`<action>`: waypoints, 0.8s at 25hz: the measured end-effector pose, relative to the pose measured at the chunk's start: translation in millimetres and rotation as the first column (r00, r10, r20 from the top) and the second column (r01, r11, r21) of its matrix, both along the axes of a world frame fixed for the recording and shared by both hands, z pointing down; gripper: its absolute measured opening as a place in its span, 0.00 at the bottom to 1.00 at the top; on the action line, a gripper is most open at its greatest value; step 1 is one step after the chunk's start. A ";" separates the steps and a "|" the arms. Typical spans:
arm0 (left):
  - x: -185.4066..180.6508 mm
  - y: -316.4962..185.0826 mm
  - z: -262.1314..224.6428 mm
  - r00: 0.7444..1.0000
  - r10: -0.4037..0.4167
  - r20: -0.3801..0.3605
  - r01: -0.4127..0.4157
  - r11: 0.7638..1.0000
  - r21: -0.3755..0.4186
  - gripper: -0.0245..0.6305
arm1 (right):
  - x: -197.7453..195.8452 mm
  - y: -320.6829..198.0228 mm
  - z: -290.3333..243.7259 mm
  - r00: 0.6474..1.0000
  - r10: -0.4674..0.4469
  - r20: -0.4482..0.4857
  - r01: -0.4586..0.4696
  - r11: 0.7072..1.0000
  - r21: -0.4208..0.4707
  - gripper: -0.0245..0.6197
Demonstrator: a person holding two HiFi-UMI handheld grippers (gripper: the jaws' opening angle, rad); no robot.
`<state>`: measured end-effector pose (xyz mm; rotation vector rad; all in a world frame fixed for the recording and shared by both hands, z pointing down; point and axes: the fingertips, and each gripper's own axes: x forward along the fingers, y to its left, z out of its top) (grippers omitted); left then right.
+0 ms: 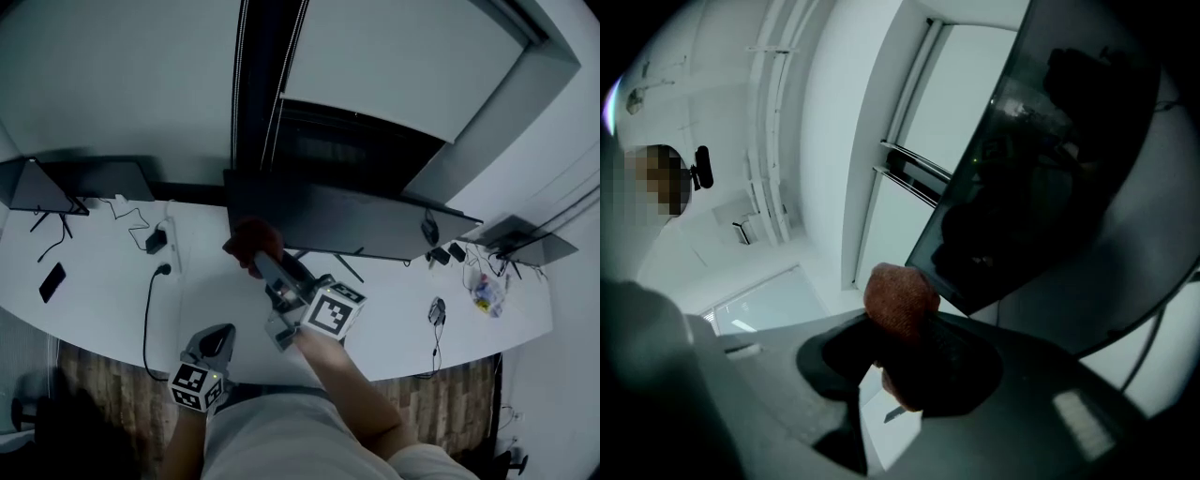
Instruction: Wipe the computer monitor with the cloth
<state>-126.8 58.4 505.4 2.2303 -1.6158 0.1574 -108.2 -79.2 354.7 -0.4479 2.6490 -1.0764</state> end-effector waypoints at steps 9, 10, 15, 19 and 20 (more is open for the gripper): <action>52.5 -35.0 -16.1 0.996 0.090 -0.016 -0.089 0.995 0.044 0.05 | 97.0 8.4 37.5 0.994 0.077 -0.076 -0.077 0.997 0.007 0.23; 59.7 -38.8 -16.7 0.994 0.104 -0.009 -0.104 0.994 0.044 0.05 | 107.4 8.8 41.7 0.992 0.091 -0.085 -0.090 0.996 0.009 0.23; 96.3 -54.4 -17.2 0.982 0.186 0.039 -0.188 0.981 0.039 0.05 | 160.1 11.9 61.7 0.972 0.166 -0.166 -0.156 0.985 0.068 0.23; 122.1 -64.2 -21.4 0.968 0.246 0.049 -0.249 0.967 0.049 0.05 | 201.8 18.1 76.0 0.942 0.234 -0.240 -0.212 0.970 0.115 0.23; 128.4 -66.2 -22.6 0.964 0.260 0.050 -0.263 0.963 0.053 0.05 | 212.1 20.3 80.3 0.931 0.253 -0.263 -0.225 0.965 0.132 0.23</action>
